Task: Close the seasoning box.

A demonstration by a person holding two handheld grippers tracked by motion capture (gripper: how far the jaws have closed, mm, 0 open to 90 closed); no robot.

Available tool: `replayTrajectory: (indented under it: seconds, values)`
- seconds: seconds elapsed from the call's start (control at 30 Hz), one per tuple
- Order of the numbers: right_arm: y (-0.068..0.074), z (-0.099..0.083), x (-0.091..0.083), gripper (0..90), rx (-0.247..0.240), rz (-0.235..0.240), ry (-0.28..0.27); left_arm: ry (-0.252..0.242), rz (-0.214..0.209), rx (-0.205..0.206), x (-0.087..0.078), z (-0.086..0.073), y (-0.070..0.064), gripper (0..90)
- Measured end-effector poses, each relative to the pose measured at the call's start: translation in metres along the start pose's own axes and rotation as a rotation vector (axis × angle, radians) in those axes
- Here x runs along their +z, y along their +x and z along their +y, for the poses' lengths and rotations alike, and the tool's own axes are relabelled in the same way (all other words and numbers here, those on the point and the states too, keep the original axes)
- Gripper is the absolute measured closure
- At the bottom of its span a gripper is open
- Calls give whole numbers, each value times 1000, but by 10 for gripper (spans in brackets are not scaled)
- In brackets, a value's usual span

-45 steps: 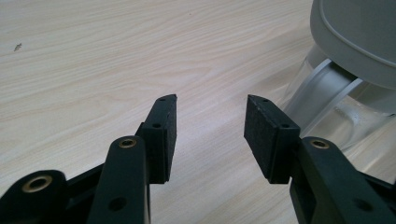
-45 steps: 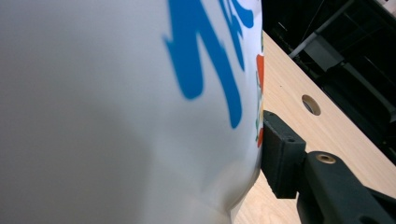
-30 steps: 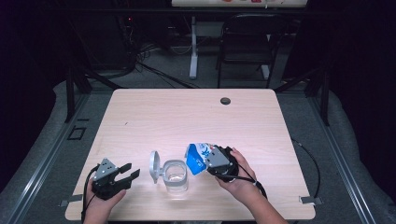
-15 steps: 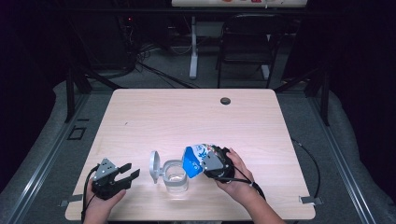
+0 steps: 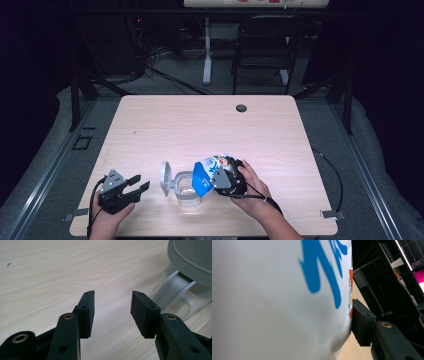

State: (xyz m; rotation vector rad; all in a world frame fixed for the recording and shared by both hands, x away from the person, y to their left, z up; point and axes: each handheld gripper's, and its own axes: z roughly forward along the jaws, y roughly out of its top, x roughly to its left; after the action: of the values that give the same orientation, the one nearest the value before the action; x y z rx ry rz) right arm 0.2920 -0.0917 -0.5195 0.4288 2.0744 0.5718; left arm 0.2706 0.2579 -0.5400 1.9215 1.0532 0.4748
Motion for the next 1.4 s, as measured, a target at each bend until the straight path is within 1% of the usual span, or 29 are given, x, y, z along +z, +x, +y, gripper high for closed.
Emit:
replayTrajectory:
  seconds: [0.07, 0.23, 0.33, 0.37, 0.43, 0.47, 0.5, 0.53, 0.57, 0.63, 0.67, 0.77, 0.83, 0.87, 0.9, 0.93, 0.97, 1.0, 1.07, 1.13, 1.17, 1.2, 1.27, 1.33, 1.4]
  values:
    - [0, 1, 0, 520, -27, -6, 14, 1, 0, 0, 0, 0, 0, 546]
    - [3, 0, 1, 520, -34, -27, -4, 4, 0, 1, 0, 0, 0, 546]
    - [3, 1, 0, 520, -53, -38, -1, 5, 1, 1, 0, 0, 0, 546]
    - [4, 1, 1, 520, -51, -38, -9, 5, 1, 1, 0, 0, 0, 546]
    - [4, 2, 0, 520, -63, -43, -8, 9, 2, 2, -1, 1, 0, 546]
    - [4, 2, 0, 520, -73, -47, -3, 4, 1, 1, -1, 0, 0, 546]
    - [5, 2, 0, 520, -72, -51, -14, 4, 1, 1, 0, 0, 0, 546]
    - [5, 2, 0, 520, -77, -54, -14, 4, 1, 1, 0, 0, 0, 546]
    - [4, 2, -1, 520, -96, -60, 3, 8, 2, 2, -1, 0, 0, 546]
    - [6, 2, 0, 520, -105, -68, -5, 10, 1, 5, -1, 1, 0, 546]
    - [6, 2, 0, 520, -120, -70, 4, 10, 0, 6, -1, 1, 0, 546]
    - [8, 2, 0, 521, -129, -77, 1, 10, 1, 6, 0, 1, -1, 546]
    - [8, 3, -1, 522, -148, -81, 14, 10, 1, 5, -1, 1, 0, 546]
    - [9, 3, 0, 522, -145, -86, 1, 11, 0, 5, -1, 1, 0, 546]
    - [9, 3, 1, 522, -147, -87, 0, 10, 1, 5, -1, 1, -1, 546]
    - [9, 4, 0, 522, -157, -90, 13, 4, 1, 4, -1, 1, -1, 546]
    - [9, 4, 0, 522, -166, -94, 7, 5, 1, 6, -1, 1, 0, 546]
    - [10, 3, 2, 522, -167, -97, -11, 4, 1, 5, -1, 1, 0, 546]
    - [10, 4, 1, 522, -180, -103, -3, 4, 1, 5, -1, 1, 0, 546]
    - [11, 4, 2, 522, -192, -110, -10, 4, 2, 2, -1, 0, 0, 546]
    - [11, 5, 1, 523, -204, -112, -3, -1, 1, 1, 0, 0, 0, 546]
    - [11, 5, 2, 523, -202, -113, -13, -2, 1, 0, 0, 0, 0, 546]
    - [12, 6, 1, 524, -222, -121, 4, -2, 1, -2, 0, 0, 0, 546]
    - [13, 6, 2, 524, -229, -123, -7, -1, 1, 1, 0, 0, 0, 546]
    - [13, 7, 2, 524, -245, -128, 3, 5, 2, 3, -1, 0, 0, 546]
